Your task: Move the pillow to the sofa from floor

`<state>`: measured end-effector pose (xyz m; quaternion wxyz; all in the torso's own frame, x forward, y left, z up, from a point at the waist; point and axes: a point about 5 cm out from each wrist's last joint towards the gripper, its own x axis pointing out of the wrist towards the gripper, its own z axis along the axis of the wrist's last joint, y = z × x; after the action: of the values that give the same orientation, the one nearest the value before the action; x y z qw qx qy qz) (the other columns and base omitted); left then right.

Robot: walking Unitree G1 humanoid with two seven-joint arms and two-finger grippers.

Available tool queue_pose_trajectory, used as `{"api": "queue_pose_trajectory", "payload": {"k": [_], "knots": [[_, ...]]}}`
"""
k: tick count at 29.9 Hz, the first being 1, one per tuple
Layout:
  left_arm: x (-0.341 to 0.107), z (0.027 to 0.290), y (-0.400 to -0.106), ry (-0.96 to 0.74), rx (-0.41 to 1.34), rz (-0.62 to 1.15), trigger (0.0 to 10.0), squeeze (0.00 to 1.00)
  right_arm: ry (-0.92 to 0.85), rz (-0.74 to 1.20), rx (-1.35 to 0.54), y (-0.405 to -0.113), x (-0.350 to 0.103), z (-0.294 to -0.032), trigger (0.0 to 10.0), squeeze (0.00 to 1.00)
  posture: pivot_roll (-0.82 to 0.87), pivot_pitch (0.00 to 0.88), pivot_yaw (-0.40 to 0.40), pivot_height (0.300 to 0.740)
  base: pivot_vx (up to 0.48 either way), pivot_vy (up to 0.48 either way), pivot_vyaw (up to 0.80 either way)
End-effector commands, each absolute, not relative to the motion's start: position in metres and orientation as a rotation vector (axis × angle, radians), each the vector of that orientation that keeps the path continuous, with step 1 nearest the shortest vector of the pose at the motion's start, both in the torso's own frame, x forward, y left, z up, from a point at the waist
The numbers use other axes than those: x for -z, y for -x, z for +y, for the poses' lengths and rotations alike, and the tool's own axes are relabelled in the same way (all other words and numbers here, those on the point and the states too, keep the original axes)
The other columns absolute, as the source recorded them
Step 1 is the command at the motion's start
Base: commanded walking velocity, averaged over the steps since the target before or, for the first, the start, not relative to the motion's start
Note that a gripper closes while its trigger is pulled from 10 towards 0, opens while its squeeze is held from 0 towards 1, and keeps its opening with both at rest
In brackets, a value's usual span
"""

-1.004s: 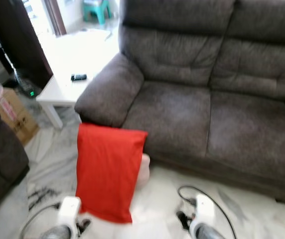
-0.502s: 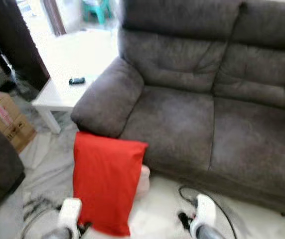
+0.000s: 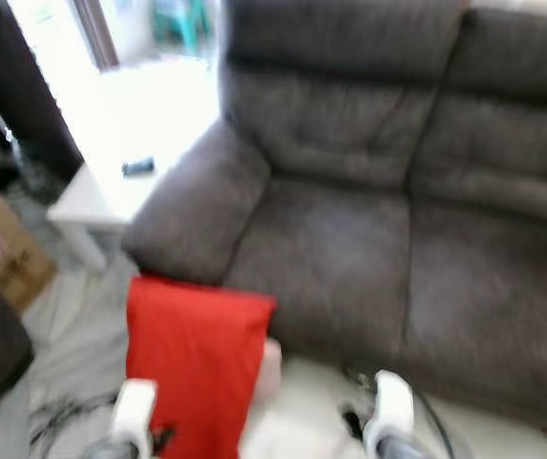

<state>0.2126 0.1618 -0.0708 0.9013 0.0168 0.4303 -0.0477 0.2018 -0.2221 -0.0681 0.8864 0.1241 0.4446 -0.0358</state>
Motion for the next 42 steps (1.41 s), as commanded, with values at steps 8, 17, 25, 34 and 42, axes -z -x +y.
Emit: {"api": "queue_pose_trajectory", "payload": {"k": [8, 17, 25, 34, 42], "knots": [[0.0764, 0.1755, -0.2013, -0.061, 0.07, 0.935, 10.0, 0.0, -0.267, 0.924, 0.04, -0.2044, 0.069, -0.2105, 10.0, 0.0, 0.0, 0.073, -0.026, 0.74, 0.0, 0.0, 0.8], [0.0763, 0.1755, -0.2014, -0.061, 0.071, 0.934, 10.0, 0.0, -0.259, 0.925, 0.033, -0.2046, 0.0689, -0.2105, 10.0, 0.0, 0.0, 0.074, -0.027, 0.74, 0.0, 0.0, 0.71], [0.0764, 0.1752, -0.2014, -0.059, 0.07, 0.933, 10.0, 0.0, -0.26, 0.924, 0.031, -0.2046, 0.0688, -0.2106, 10.0, 0.0, 0.0, 0.074, -0.027, 0.74, 0.0, 0.0, 0.75], [0.0764, 0.1752, -0.2015, -0.06, 0.069, 0.933, 10.0, 0.0, -0.273, 0.925, 0.04, -0.2042, 0.0691, -0.2106, 10.0, 0.0, 0.0, 0.075, -0.029, 0.74, 0.0, 0.0, 0.53], [0.0764, 0.1752, -0.2014, -0.059, 0.069, 0.933, 10.0, 0.0, -0.283, 0.927, 0.047, -0.2037, 0.0695, -0.2105, 10.0, 0.0, 0.0, 0.075, -0.028, 0.74, 0.0, 0.0, 0.0]]}}
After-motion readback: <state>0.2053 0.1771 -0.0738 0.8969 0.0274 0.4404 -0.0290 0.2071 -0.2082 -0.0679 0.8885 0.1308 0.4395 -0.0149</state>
